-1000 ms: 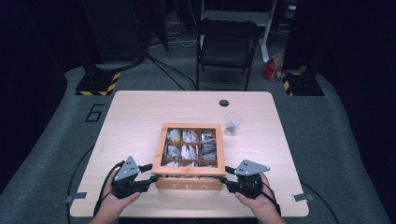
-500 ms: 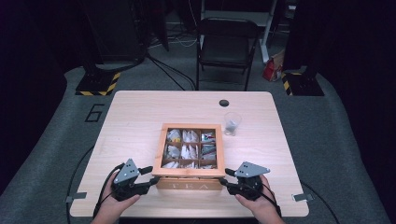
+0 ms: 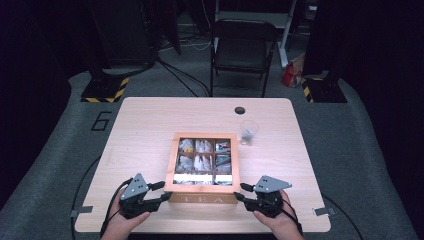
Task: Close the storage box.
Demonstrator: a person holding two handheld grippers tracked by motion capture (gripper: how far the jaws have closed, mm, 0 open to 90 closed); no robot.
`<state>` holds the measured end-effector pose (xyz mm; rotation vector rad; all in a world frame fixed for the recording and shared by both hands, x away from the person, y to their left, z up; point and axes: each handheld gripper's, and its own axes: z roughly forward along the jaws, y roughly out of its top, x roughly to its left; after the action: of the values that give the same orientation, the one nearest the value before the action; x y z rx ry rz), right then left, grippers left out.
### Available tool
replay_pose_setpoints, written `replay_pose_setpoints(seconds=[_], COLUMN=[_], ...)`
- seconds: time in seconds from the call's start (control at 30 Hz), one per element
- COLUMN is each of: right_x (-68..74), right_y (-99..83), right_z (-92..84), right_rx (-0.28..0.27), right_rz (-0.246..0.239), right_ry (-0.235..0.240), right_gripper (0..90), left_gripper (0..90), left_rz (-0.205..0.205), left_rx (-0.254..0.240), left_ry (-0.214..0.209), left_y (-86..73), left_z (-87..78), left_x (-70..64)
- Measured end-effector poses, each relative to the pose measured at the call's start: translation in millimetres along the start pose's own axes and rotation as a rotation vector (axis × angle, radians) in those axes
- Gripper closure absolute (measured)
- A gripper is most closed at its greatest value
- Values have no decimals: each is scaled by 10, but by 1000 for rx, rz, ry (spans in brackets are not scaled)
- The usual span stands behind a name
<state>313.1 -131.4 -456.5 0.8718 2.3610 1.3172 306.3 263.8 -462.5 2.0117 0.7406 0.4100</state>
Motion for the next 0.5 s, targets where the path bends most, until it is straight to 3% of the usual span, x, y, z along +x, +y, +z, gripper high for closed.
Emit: replay_pose_setpoints(seconds=[0.13,0.3,0.5], right_x=[-6,-20,-83], right_y=[-6,-38,-44], right_z=[-10,-8,-20], right_rx=[-8,-5,-3], right_rz=[12,29,47], right_ry=[4,11,7], right_gripper=[588,572,557], left_gripper=[516,495,474], left_rz=[-47,-37,-85], left_rx=[-3,6,-17], left_ry=[-40,-43,-40], left_y=[-8,0,2], left_z=[-7,-33,-90], left_x=[47,52,113])
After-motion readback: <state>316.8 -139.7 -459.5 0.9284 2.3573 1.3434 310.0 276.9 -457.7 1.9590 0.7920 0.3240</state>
